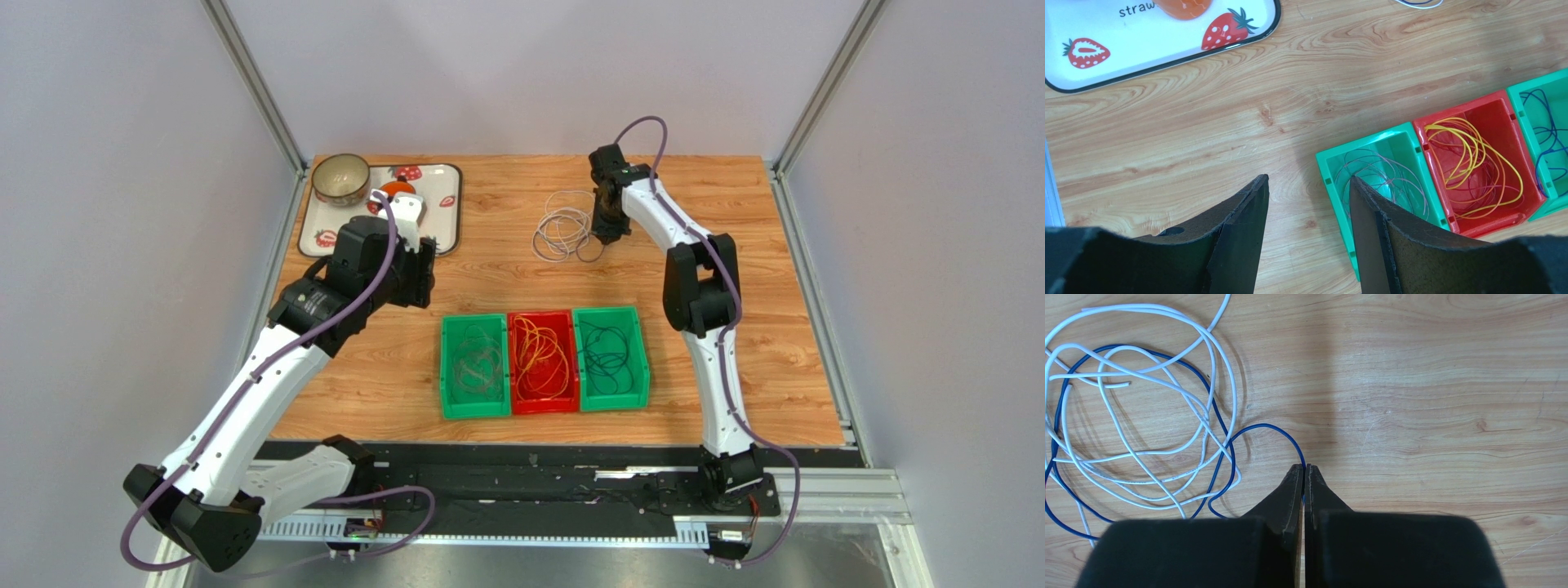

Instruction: Untangle the cables

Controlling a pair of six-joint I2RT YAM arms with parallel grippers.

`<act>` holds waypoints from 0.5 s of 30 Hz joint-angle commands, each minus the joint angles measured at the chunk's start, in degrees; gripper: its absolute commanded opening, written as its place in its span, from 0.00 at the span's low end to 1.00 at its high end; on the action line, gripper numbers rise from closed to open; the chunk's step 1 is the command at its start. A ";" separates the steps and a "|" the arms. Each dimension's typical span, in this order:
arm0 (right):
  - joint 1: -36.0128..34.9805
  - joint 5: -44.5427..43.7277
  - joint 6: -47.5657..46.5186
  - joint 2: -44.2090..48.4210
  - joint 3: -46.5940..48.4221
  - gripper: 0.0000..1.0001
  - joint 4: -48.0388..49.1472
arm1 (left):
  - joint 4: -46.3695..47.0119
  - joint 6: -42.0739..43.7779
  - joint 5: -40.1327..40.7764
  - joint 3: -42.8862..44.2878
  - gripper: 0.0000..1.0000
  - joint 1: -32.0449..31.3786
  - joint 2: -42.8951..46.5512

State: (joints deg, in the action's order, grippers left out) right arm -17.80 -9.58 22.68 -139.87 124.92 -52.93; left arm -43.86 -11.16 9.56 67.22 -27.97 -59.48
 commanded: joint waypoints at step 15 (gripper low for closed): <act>-3.46 8.70 -5.97 40.63 -3.64 0.00 16.89 | 1.23 1.23 0.90 -0.07 0.59 0.46 -0.46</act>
State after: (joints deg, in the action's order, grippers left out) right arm -19.40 -4.60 19.64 -107.90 120.57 -43.99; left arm -43.86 -11.14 9.61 67.22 -27.97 -59.51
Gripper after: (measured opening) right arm 0.008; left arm 0.596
